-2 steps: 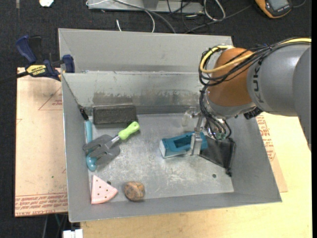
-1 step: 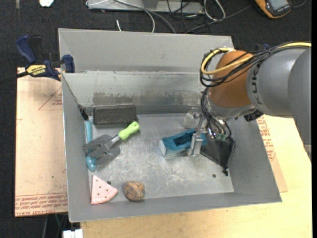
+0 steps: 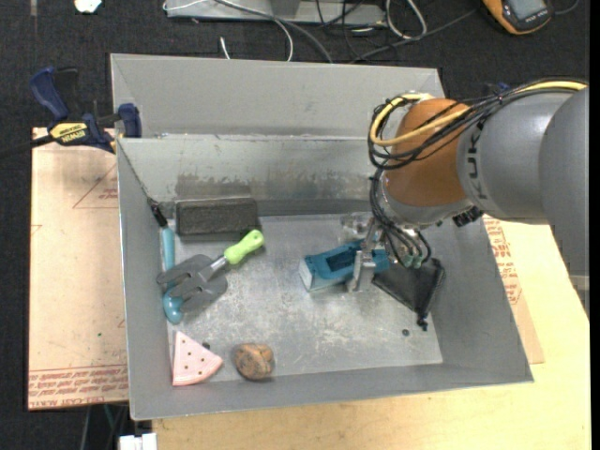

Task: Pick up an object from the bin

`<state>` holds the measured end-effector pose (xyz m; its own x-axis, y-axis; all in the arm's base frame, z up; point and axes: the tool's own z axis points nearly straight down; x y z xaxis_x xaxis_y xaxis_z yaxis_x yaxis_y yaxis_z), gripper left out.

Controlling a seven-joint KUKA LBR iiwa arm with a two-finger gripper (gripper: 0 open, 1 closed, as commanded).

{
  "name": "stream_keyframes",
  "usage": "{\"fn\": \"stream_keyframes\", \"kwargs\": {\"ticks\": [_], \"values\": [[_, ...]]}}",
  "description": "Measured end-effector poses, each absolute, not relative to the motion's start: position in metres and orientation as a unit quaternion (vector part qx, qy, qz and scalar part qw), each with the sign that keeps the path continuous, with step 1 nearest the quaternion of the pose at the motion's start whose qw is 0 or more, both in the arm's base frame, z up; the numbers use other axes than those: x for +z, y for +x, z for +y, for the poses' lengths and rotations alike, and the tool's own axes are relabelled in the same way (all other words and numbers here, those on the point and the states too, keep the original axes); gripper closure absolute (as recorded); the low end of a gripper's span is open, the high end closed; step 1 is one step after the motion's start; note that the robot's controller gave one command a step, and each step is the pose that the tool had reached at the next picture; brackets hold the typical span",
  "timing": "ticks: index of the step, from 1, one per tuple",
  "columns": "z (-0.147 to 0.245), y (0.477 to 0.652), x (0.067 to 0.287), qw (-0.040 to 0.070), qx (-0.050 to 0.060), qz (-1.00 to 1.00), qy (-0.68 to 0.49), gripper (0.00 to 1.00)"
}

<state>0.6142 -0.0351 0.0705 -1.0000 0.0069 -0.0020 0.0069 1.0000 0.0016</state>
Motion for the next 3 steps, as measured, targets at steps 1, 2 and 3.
{"fn": "stream_keyframes", "kwargs": {"ticks": [1, 2, 3], "values": [[-0.035, 0.614, 0.071, 0.001, 0.001, 1.0, 0.003, 1.0], [-0.025, 0.612, 0.13, -0.003, 0.001, 1.0, 0.001, 1.0], [-0.032, 0.615, 0.205, -0.004, 0.001, 0.999, -0.04, 1.0]]}}
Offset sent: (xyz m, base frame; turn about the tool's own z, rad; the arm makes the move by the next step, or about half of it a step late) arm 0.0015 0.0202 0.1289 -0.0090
